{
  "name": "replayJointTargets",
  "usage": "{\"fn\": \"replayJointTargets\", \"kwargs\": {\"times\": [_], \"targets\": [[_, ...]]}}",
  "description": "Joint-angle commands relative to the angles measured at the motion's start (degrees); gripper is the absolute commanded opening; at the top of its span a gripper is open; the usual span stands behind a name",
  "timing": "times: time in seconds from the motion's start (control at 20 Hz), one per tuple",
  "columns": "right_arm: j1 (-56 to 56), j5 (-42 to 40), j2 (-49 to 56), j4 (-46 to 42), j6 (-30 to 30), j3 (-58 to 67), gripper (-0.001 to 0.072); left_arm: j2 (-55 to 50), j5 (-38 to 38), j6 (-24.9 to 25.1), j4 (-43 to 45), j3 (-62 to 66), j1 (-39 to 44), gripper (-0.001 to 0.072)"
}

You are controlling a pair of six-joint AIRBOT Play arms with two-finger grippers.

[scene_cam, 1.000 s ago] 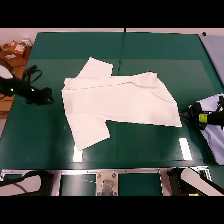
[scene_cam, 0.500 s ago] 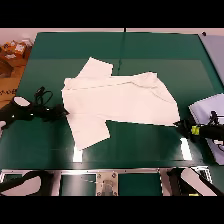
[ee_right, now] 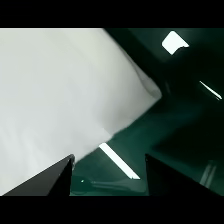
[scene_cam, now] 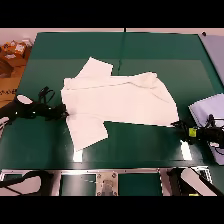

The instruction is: Fold the shirts.

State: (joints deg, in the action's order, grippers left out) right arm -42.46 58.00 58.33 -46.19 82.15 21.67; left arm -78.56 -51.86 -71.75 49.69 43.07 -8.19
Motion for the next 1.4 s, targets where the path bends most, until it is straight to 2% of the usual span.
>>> {"fn": "replayJointTargets", "kwargs": {"times": [0.0,0.1,0.25,0.3,0.35,0.4,0.45,0.65,0.85,1.1,1.35], "targets": [[2.7,-11.7,2.1,1.9,0.1,-1.9,0.0518,0.0,-2.7,0.5,0.9,0.8,-1.1,0.0025],[6.1,-16.9,4.9,3.3,0.1,-1.7,0.0518,0.0,-2.9,1.7,0.9,0.8,-1.1,0.0025],[10.5,-17.0,8.3,3.6,-0.3,0.1,0.0506,0.0,-3.3,1.7,0.9,0.8,-1.1,0.0025],[11.1,-17.1,8.3,3.6,-0.3,0.5,0.0470,0.0,-3.5,1.7,0.9,0.8,-1.1,0.0025],[11.4,-17.1,8.3,3.6,-0.3,1.2,0.0326,0.0,-3.6,1.8,0.9,0.8,-1.1,0.0025],[11.4,-16.6,8.3,3.6,-0.7,1.9,0.0111,0.0,-3.6,2.0,0.9,0.8,-1.1,0.0024],[11.3,-15.5,8.2,3.6,-2.2,2.9,0.0017,0.0,-4.3,3.1,0.9,1.3,-1.1,0.0024],[11.3,-5.7,6.1,3.6,-4.7,13.6,0.0014,5.3,-11.2,4.8,1.2,9.6,-1.1,0.0023],[11.3,3.6,-4.3,3.9,-4.5,33.6,0.0014,17.9,-17.7,4.8,0.8,27.0,-1.1,0.0023],[11.3,2.8,-16.9,3.8,-0.1,60.4,0.0015,31.1,-14.5,4.8,0.8,54.2,-1.1,0.0025],[11.3,-3.2,-20.5,3.8,1.7,77.9,0.0015,33.9,-11.7,4.7,1.0,72.7,-1.1,0.0025]]}}
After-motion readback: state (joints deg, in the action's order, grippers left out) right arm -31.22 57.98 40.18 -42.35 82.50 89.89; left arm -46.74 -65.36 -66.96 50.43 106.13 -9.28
